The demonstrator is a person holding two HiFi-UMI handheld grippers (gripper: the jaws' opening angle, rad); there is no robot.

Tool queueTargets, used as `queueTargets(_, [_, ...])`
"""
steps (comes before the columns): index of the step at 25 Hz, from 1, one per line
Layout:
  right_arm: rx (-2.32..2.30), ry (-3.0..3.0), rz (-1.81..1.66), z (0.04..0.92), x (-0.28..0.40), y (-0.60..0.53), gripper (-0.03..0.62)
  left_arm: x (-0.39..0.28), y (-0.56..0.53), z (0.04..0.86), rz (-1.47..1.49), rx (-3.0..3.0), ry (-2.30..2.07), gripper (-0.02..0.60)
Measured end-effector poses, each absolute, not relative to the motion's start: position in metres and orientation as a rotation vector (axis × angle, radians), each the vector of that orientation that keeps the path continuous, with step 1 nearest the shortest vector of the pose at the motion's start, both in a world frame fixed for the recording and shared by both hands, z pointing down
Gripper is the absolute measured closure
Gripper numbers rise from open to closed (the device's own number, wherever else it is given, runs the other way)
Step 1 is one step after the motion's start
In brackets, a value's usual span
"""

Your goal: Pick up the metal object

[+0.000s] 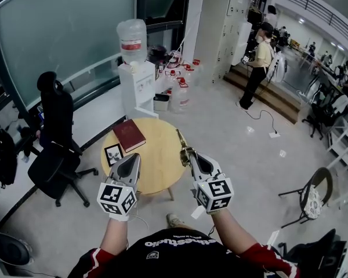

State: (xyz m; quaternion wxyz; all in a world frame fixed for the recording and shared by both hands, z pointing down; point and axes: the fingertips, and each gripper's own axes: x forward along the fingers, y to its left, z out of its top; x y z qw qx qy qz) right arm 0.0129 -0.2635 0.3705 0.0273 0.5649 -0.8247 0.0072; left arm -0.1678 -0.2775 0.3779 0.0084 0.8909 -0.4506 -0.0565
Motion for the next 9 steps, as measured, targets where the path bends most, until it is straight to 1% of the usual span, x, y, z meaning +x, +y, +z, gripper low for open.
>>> queueTargets(9, [1.721, -2.539, 0.026, 0.3748, 0.0107, -0.2646, 0.565, -0.1699, -0.2789, 0.3824, -0.166, 2.764, -1.417, 0.565])
